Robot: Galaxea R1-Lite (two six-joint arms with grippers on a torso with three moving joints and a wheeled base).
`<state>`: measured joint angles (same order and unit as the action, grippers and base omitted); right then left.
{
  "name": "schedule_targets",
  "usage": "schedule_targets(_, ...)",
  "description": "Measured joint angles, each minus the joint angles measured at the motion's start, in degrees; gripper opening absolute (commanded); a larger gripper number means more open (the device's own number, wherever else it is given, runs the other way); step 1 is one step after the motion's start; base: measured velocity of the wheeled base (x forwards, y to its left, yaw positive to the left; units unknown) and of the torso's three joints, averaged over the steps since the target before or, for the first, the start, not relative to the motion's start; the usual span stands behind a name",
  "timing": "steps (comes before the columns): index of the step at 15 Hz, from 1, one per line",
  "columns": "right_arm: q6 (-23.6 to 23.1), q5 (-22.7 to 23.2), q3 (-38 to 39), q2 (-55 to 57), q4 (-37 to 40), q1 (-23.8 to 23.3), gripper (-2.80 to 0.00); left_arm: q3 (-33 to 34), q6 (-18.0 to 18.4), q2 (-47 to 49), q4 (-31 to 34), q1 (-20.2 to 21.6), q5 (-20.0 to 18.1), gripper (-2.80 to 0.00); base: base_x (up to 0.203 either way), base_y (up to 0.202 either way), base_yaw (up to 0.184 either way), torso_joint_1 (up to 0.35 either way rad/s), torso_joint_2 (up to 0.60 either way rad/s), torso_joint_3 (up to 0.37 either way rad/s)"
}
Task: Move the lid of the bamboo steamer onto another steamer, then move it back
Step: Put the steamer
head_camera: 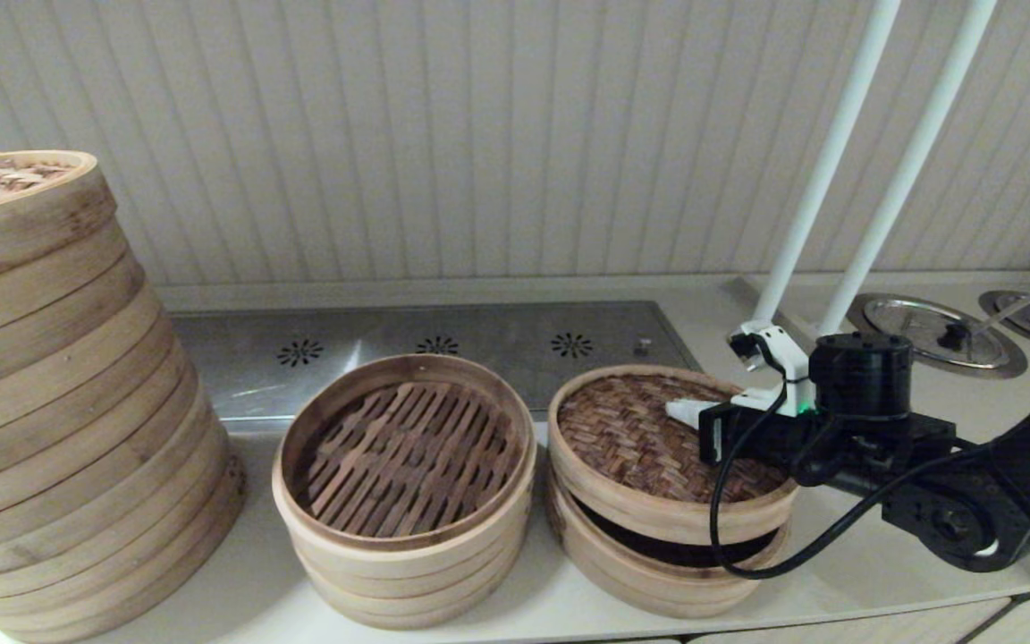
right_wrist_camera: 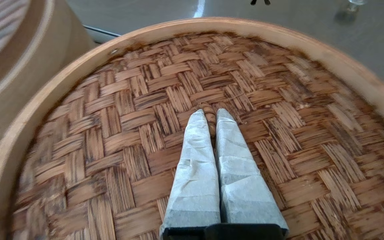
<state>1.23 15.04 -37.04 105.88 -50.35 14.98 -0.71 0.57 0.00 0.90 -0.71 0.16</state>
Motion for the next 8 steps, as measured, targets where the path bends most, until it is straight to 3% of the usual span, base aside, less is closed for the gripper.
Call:
schedule_targets(4,-0.1,0.0,2.5,-1.8,-0.5,0.0,-2.8,0.0,0.0,0.0,0.0,0.0,0.0,-2.8,0.0,0.0,0.0,0.0,0.0,0.0)
schedule_targets(8,-0.1,0.0,6.5,-1.8,-7.9,0.5,-2.8,0.0,0.0,0.0,0.0,0.0,0.0,-2.8,0.0,0.0,0.0,0.0,0.0,0.0)
